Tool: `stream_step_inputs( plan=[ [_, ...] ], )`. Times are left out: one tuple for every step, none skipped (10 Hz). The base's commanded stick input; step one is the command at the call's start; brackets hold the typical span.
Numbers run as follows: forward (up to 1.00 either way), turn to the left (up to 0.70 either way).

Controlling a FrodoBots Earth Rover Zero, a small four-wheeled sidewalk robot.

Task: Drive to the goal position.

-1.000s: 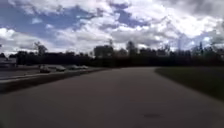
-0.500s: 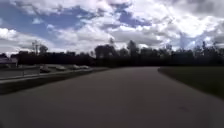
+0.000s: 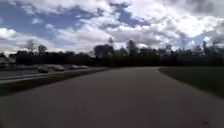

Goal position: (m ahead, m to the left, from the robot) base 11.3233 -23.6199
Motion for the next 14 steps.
stream_step_inputs(
  plan=[
    [1.0, -0.1],
    [1.0, -0.1],
    [1.0, -0.1],
    [1.0, -0.1],
    [1.0, -0.1],
    [1.0, -0.1],
    [1.0, -0.1],
    [1.0, -0.1],
    [1.0, -0.1],
    [1.0, -0.1],
    [1.0, -0.1],
    [1.0, -0.1],
    [1.0, -0.1],
    [1.0, -0.1]
  ],
)
